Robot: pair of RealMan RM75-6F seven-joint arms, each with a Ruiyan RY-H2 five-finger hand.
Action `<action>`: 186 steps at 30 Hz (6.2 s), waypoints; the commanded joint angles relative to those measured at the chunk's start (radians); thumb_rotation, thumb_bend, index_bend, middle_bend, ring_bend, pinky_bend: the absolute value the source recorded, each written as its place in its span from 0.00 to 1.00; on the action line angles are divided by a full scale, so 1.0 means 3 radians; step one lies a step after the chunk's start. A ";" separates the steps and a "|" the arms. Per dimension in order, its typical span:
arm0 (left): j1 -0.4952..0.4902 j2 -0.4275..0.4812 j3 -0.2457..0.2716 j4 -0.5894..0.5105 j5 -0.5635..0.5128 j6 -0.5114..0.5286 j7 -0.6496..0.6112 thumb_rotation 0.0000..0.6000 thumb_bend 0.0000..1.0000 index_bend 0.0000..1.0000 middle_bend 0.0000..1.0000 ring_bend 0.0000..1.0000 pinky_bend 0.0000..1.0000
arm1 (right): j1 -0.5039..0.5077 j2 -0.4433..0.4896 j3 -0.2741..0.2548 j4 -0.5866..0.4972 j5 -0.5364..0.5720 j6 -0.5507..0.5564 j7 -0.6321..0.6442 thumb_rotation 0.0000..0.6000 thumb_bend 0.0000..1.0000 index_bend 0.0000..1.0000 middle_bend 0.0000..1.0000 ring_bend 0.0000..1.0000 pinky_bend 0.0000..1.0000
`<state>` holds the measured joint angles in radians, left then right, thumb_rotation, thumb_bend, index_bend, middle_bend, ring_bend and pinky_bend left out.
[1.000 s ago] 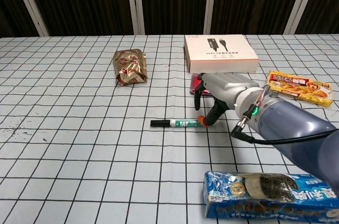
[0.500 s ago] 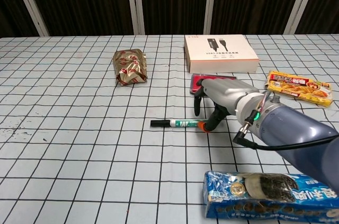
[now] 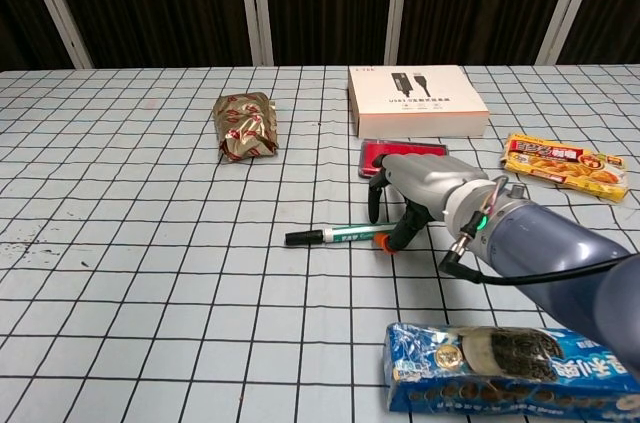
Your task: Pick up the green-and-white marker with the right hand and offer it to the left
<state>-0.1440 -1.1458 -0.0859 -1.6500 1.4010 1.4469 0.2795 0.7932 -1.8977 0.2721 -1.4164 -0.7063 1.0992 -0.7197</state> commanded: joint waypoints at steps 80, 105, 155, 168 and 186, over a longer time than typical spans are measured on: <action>-0.0618 -0.1217 -0.0147 -0.0626 0.0884 -0.0072 0.0787 1.00 0.32 0.29 0.17 0.00 0.00 | 0.0062 0.0788 0.0318 -0.2002 -0.0052 0.0950 -0.0531 1.00 0.57 0.72 0.08 0.13 0.05; -0.0779 -0.1778 -0.0261 -0.0252 0.0894 0.0052 0.0753 1.00 0.34 0.40 0.22 0.00 0.00 | 0.0349 0.0725 0.0515 -0.2197 0.0369 0.1265 -0.0693 1.00 0.58 0.75 0.08 0.14 0.05; -0.1054 -0.2250 -0.0354 0.0370 0.0868 0.0123 0.0545 1.00 0.40 0.53 0.27 0.00 0.00 | 0.0441 0.0844 0.0417 -0.2251 0.0414 0.1213 -0.0330 1.00 0.59 0.76 0.08 0.14 0.05; -0.1092 -0.2298 -0.0356 0.0429 0.0857 0.0133 0.0539 1.00 0.42 0.56 0.29 0.00 0.00 | 0.0435 0.0877 0.0399 -0.2247 0.0416 0.1196 -0.0246 1.00 0.59 0.77 0.08 0.14 0.05; -0.1102 -0.2346 -0.0365 0.0493 0.0852 0.0208 0.0498 1.00 0.51 0.60 0.32 0.00 0.00 | 0.0431 0.0902 0.0368 -0.2240 0.0375 0.1202 -0.0180 1.00 0.60 0.79 0.09 0.16 0.06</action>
<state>-0.4745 -1.8497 -0.1954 -1.5021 1.6568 1.5091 0.4291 0.9225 -1.6271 0.3826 -2.0884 -0.5937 1.4598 -0.7737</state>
